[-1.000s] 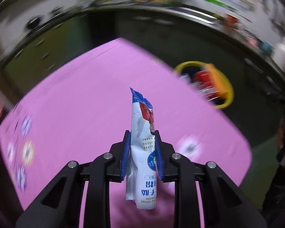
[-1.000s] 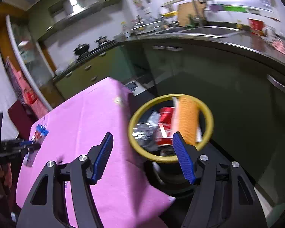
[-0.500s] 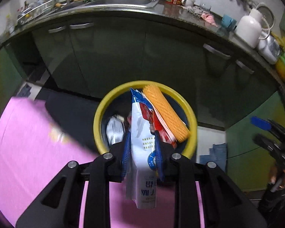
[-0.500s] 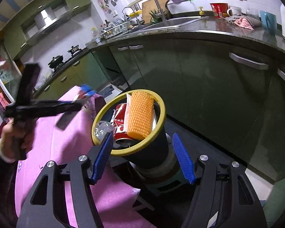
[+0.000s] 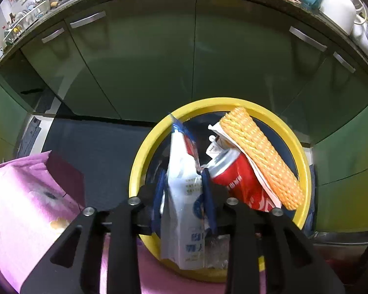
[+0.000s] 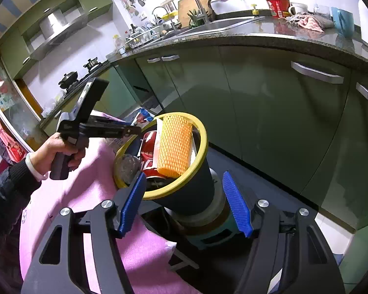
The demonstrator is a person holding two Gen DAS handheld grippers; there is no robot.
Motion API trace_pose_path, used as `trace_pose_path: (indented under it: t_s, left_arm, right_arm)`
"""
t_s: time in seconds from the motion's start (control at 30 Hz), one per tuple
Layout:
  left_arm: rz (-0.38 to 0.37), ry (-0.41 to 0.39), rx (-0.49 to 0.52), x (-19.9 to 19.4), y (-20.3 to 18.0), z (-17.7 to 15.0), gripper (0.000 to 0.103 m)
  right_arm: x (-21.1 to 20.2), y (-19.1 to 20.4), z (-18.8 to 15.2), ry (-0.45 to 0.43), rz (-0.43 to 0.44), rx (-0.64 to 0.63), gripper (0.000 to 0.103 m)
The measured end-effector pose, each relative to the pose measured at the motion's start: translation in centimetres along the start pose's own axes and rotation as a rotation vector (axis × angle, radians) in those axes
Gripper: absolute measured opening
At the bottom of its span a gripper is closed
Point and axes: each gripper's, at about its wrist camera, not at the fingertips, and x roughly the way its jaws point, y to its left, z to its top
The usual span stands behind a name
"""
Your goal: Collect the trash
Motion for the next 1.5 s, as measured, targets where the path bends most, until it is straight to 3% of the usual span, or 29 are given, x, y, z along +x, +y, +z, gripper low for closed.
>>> trace_pose_path:
  t_s: [0.03,0.1,0.2,0.3,0.33,0.5,0.63,0.8,0.97,1.07,1.3,1.5]
  left_arm:
    - [-0.004,-0.003,-0.004,0.0,0.1,0.1,0.049]
    - [-0.006,-0.020,-0.008,-0.2,0.1,0.4,0.057]
    - [0.007,-0.045,-0.011,-1.5,-0.2,0.6,0.057]
    - [-0.004,-0.115,-0.043,-5.0,-0.5,-0.2,0.058]
    - [0.008,-0.147,-0.064,-6.7,-0.7,-0.9,0.062]
    - [0.114,-0.332,-0.157,-15.9,-2.6,-7.5,0.089]
    - [0.213,-0.440,-0.250,-22.5,-3.8,-15.0,0.097]
    - [0.292,-0.494,-0.429,-28.0,-4.0,-24.5,0.096]
    - [0.486,-0.528,-0.612,-31.8,-4.2,-33.2,0.097]
    - [0.562,-0.532,-0.710,-33.0,-4.5,-37.4,0.097]
    - [0.642,-0.478,-0.855,-34.6,-4.9,-43.9,0.097]
    - [0.720,-0.504,-0.884,-36.5,-6.4,-45.8,0.097]
  right_arm:
    - [0.0,0.1,0.0,0.002,0.002,-0.002,0.065]
    - [0.0,0.3,0.0,0.002,0.006,-0.006,0.065]
    - [-0.3,0.6,0.0,-0.001,0.010,-0.009,0.065]
    - [-0.8,0.7,-0.1,-0.008,0.022,-0.008,0.065]
    - [-1.0,0.9,-0.2,-0.009,0.027,-0.012,0.065]
    - [-1.2,2.3,-0.6,0.007,0.068,-0.046,0.069]
    - [-1.3,5.0,-1.4,0.031,0.116,-0.116,0.071]
    - [-1.4,9.2,-2.6,0.045,0.162,-0.214,0.078]
    - [-1.9,13.6,-3.8,0.038,0.212,-0.301,0.087]
    - [-2.6,15.8,-4.4,0.030,0.230,-0.351,0.094]
    - [-5.7,19.2,-5.8,-0.036,0.175,-0.463,0.098]
    - [-9.6,20.5,-7.0,-0.108,0.131,-0.508,0.098]
